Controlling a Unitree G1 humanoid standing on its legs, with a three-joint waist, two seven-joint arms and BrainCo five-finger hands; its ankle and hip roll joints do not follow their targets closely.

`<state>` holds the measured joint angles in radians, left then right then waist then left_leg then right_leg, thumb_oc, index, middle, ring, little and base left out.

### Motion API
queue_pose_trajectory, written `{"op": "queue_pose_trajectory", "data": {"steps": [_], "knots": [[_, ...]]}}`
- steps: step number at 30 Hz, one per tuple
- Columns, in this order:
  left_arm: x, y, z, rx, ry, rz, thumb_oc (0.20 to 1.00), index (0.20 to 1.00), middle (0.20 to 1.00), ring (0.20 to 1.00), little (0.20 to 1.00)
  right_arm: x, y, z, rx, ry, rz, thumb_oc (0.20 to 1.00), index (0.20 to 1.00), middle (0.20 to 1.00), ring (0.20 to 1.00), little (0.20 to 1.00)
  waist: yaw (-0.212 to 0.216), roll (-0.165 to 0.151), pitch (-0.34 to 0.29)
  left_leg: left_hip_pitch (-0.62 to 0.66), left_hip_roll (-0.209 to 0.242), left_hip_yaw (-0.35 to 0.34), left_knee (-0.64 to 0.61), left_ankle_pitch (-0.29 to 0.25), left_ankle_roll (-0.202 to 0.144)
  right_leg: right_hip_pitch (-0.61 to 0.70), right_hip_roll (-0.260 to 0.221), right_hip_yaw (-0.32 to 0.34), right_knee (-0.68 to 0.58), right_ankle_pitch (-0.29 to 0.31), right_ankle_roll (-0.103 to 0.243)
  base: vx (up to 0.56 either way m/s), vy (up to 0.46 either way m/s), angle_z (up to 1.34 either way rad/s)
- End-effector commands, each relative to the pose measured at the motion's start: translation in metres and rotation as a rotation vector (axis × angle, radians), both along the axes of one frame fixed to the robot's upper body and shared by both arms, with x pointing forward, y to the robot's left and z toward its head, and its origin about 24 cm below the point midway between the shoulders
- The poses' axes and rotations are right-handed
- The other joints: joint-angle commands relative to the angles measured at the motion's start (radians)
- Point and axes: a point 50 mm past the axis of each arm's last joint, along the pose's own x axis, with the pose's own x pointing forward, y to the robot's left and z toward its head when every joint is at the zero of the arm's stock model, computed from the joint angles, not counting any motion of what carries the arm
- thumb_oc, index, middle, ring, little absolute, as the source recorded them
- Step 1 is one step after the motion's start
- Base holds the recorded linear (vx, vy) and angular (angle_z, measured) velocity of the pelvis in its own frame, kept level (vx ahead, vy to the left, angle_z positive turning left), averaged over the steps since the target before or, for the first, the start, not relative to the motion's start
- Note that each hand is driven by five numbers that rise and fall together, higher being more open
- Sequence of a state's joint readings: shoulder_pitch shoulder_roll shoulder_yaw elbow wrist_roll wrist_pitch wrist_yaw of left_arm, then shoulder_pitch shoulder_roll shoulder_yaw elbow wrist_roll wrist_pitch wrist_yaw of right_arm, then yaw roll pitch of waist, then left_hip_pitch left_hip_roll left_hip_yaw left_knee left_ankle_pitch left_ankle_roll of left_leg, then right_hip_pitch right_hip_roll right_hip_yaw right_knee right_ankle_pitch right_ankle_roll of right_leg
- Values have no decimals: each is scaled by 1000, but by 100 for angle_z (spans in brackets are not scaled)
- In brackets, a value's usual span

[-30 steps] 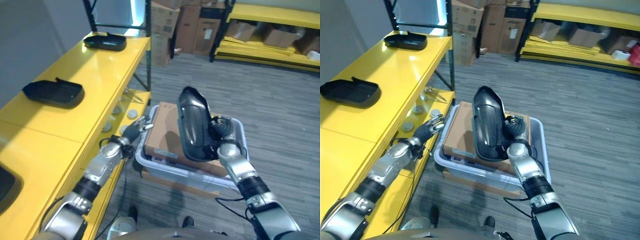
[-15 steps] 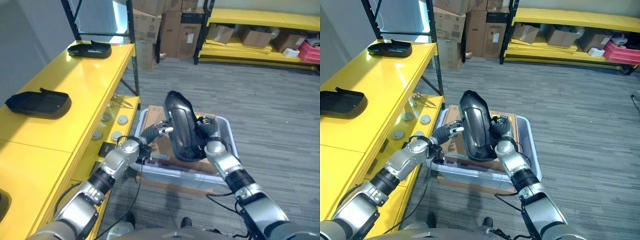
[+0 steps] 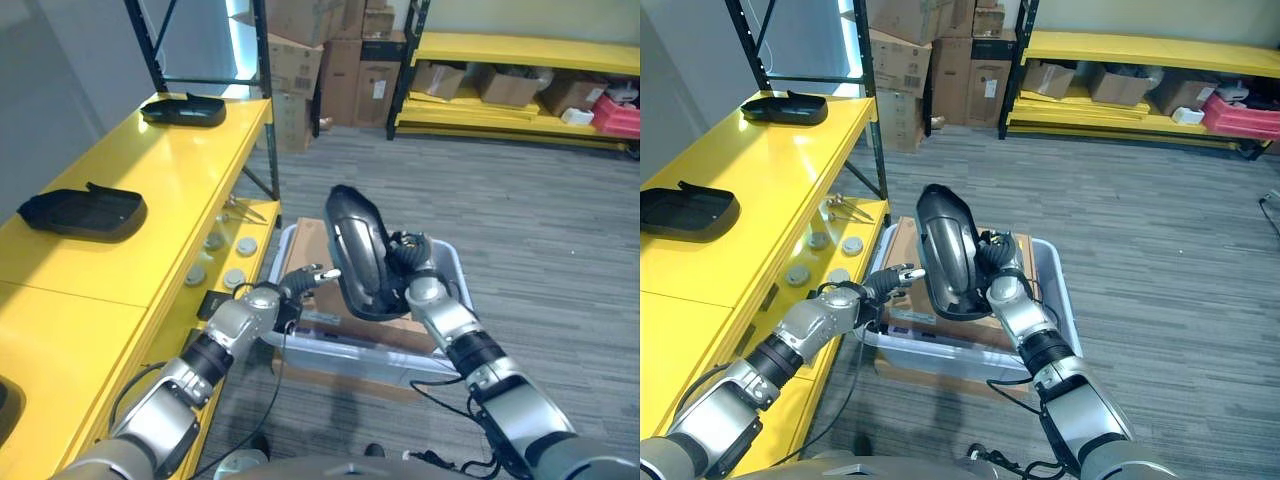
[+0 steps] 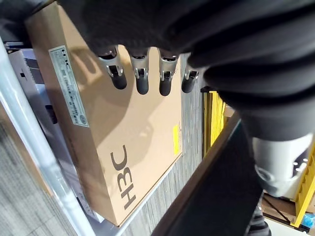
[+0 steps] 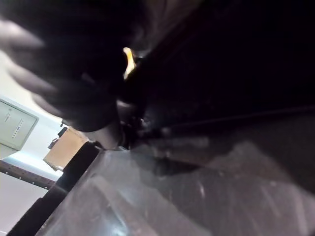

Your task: Move parts from the plastic box to the shelf.

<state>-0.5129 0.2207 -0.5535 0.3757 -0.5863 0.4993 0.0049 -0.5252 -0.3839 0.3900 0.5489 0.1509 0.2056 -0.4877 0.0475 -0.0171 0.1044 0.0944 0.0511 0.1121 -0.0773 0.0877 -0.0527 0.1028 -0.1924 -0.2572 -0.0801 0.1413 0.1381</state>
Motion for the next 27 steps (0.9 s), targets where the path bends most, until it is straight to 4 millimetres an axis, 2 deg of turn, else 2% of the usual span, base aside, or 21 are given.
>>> {"op": "queue_pose_trajectory", "data": {"steps": [1,12,17,19,20,21,27], "knots": [[10,-42,28,-120,-77,-97,1000,1000,1000,1000,1000,25,17,35,-34,-100,40,200,200,200,200,200,30,28,-55,0,-5,-17,16,-47,32,5,-30,-13,56,-50,72,0,0,0],[7,-58,35,-149,-107,-118,1000,1000,1000,1000,1000,23,36,19,-85,-36,124,200,200,200,200,200,28,27,-55,4,-6,-18,18,-49,32,6,-31,-13,62,-52,72,0,0,0],[4,-58,30,-80,-134,-165,1000,1000,1000,1000,1000,22,45,17,-78,-32,146,200,200,200,200,200,28,28,-54,7,-9,-21,16,-50,33,6,-31,-11,64,-54,72,0,0,0],[5,-59,31,-30,-194,-199,1000,1000,1000,1000,1000,21,49,17,-73,-33,153,200,200,200,200,200,26,28,-53,8,-9,-21,14,-51,33,5,-31,-10,66,-55,73,0,0,0],[6,-59,33,-16,-222,-213,498,498,498,498,498,21,51,17,-70,-32,154,200,200,200,200,200,26,28,-53,9,-9,-20,14,-51,33,5,-31,-10,66,-56,74,0,0,0],[6,-59,35,-8,-241,-211,200,200,200,200,200,21,51,17,-68,-31,154,200,200,200,200,200,25,28,-52,9,-9,-20,14,-51,33,5,-32,-9,67,-56,74,0,0,0],[8,-59,42,27,-272,-199,200,200,200,200,200,20,54,15,-42,-20,139,200,200,200,200,200,22,30,-52,15,-8,-17,11,-52,33,8,-31,-6,67,-58,75,0,0,0]]}}
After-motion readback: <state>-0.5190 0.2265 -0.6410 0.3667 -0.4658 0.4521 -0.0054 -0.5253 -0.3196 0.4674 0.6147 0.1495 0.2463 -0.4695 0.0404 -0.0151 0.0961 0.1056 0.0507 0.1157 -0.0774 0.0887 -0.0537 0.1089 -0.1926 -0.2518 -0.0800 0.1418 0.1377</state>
